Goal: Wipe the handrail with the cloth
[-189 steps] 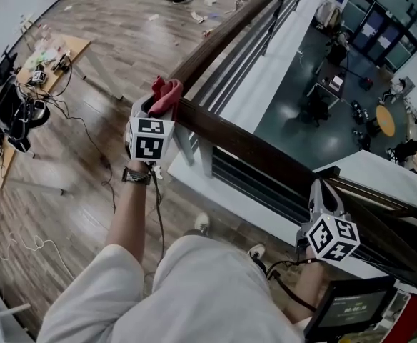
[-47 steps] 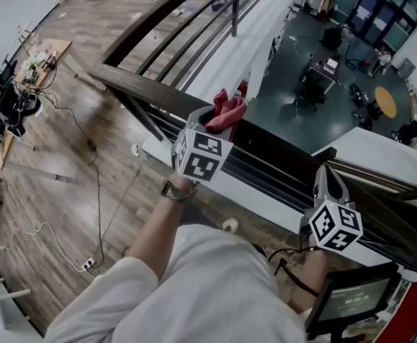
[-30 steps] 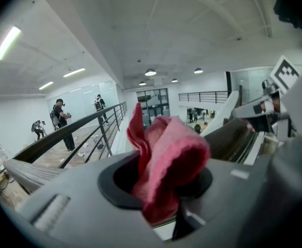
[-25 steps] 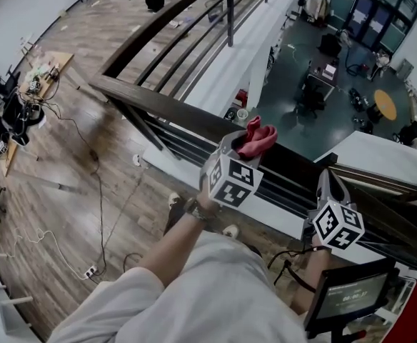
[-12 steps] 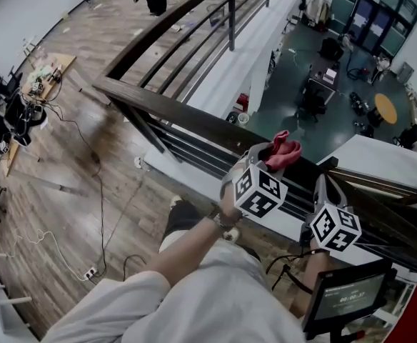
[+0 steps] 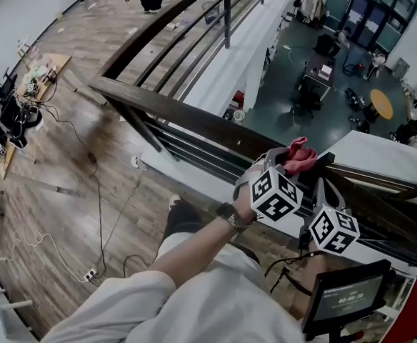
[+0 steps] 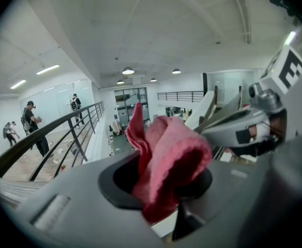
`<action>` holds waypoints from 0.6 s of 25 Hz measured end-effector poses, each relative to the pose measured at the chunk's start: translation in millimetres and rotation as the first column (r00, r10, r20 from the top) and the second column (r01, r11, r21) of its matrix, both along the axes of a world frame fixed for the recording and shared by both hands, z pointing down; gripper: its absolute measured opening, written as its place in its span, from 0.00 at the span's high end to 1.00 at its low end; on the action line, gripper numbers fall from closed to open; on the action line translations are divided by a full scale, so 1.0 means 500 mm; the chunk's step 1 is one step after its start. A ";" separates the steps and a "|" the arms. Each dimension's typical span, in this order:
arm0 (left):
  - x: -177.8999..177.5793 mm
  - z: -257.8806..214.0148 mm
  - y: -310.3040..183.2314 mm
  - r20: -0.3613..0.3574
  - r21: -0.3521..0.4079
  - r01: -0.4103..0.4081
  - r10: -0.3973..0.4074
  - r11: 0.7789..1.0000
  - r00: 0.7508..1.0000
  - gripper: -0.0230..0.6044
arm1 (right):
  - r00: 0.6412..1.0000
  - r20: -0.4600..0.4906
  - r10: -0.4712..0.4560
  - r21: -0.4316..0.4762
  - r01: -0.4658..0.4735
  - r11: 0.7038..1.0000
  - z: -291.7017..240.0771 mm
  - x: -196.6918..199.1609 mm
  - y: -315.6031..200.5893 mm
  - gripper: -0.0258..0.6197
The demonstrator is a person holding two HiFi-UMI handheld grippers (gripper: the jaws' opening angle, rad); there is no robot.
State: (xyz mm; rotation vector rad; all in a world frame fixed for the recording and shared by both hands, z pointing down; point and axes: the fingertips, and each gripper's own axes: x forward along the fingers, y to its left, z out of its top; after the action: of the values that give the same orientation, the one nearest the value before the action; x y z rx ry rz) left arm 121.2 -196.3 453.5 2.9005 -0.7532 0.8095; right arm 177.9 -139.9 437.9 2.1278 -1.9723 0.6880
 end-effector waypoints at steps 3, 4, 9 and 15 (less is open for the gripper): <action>0.007 -0.001 0.003 0.020 -0.034 -0.032 0.033 0.999 0.999 0.73 | 1.000 0.000 -0.005 0.000 0.005 1.000 -0.003 -0.012 -0.001 0.96; 0.009 -0.001 0.004 0.032 -0.039 -0.045 0.046 0.998 0.998 0.73 | 1.000 -0.002 -0.006 0.000 0.006 1.000 -0.004 -0.017 -0.002 0.96; 0.012 0.002 0.004 0.048 -0.008 -0.078 0.078 0.997 0.996 0.73 | 1.000 -0.029 -0.010 0.003 0.011 1.000 -0.010 -0.033 -0.018 0.96; -0.035 -0.003 -0.025 0.038 -0.048 -0.070 0.072 0.996 0.997 0.73 | 0.998 -0.055 0.002 0.004 -0.002 1.000 -0.023 -0.055 -0.036 0.96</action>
State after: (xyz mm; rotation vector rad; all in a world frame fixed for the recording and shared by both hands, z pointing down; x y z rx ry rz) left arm 103.4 -208.8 452.2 2.8933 -0.6284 0.8814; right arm 150.5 -158.1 426.5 2.1275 -1.9459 0.6191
